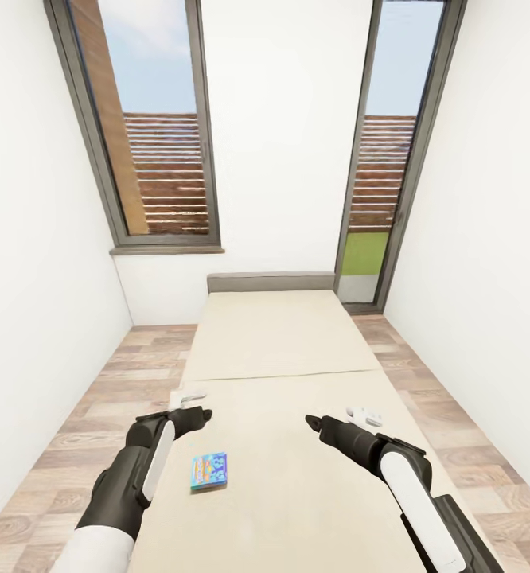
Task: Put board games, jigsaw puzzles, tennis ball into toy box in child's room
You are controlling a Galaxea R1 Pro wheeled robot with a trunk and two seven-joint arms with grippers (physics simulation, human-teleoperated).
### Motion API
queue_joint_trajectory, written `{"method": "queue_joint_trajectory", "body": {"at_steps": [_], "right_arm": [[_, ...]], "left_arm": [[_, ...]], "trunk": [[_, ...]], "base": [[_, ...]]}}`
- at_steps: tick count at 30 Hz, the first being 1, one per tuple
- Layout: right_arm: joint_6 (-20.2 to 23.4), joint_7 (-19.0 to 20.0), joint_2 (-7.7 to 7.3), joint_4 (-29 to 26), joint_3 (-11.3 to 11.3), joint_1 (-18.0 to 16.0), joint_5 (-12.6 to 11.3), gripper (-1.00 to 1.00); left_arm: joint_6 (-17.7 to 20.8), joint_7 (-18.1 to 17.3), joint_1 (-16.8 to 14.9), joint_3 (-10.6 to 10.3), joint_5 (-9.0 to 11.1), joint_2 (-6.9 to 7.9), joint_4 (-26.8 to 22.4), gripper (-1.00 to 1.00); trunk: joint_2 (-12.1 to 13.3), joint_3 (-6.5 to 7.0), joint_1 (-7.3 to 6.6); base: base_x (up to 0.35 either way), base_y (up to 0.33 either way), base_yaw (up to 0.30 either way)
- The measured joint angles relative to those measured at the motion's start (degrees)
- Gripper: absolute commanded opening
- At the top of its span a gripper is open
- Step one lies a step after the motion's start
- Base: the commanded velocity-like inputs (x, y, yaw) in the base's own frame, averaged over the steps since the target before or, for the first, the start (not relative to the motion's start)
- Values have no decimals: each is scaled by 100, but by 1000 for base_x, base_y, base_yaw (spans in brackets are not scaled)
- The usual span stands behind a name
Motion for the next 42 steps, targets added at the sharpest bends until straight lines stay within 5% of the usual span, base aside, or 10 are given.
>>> {"method": "queue_joint_trajectory", "body": {"at_steps": [7,13,17,31,42], "right_arm": [[-2,-6,-2,-2,-18,0,0,100],[-4,-7,0,-3,-23,0,0,100],[-4,-7,0,-3,-29,0,0,100],[-4,-14,-7,-3,-55,0,0,100],[-4,-8,-6,-2,-62,0,-4,100]], "left_arm": [[-88,9,-755,8,7,176,912,100],[-673,17,-1776,-7,-4,203,2177,100],[-934,20,-2077,-25,-8,169,2699,100],[-1648,34,-2222,-93,-23,69,3395,100],[-1866,17,-2225,-477,-21,-13,3546,100]], "trunk": [[1,0,0],[0,0,0],[0,-1,0],[0,-1,0],[0,-51,0]], "base": [[0,0,94],[0,0,69],[0,0,17],[0,0,16],[0,0,86]]}}
